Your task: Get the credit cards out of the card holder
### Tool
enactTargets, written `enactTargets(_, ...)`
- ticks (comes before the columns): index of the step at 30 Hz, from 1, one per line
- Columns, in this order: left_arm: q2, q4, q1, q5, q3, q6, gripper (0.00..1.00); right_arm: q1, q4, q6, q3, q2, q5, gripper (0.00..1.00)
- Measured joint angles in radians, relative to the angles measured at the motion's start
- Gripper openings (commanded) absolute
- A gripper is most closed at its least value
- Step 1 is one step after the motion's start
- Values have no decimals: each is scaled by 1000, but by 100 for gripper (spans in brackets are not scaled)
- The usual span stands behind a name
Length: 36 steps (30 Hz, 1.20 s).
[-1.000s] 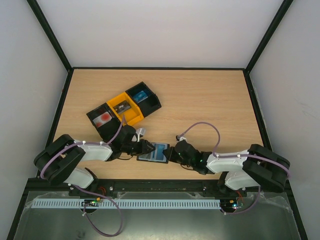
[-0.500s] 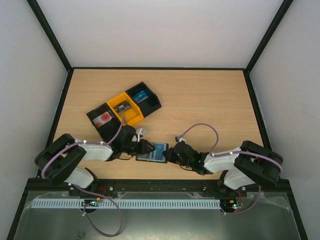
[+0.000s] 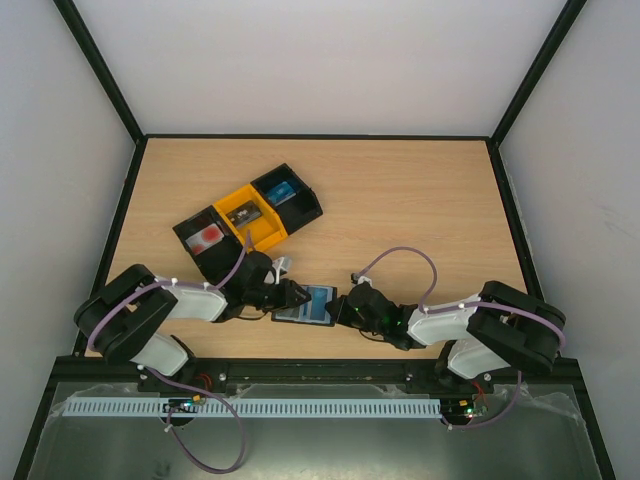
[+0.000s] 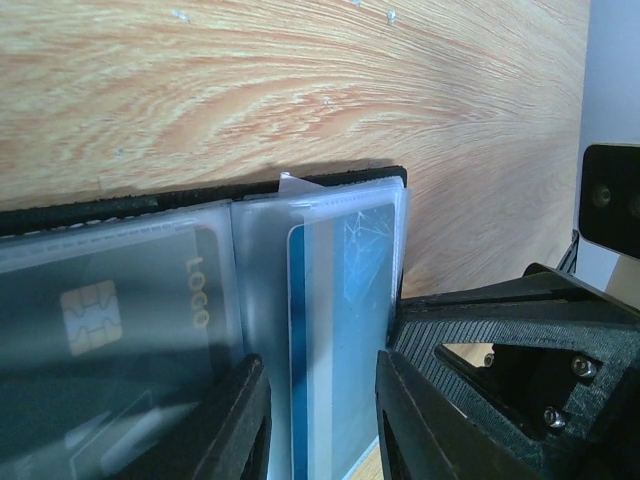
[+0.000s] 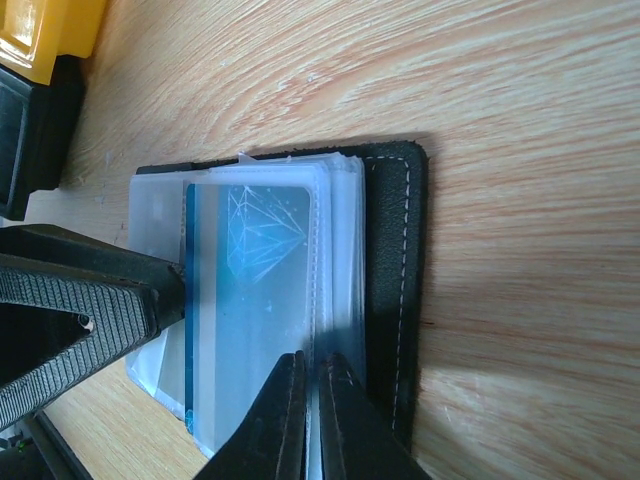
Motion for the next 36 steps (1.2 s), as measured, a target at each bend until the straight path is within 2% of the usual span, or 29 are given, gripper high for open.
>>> enactTargets(18,2,7,0,7,-6,0,33,0,-85,-16,36,-98,-1,9)
enactTargets(36,2,26,0,21,-6,-19,32,0,-27,-24,33,12,-18,8)
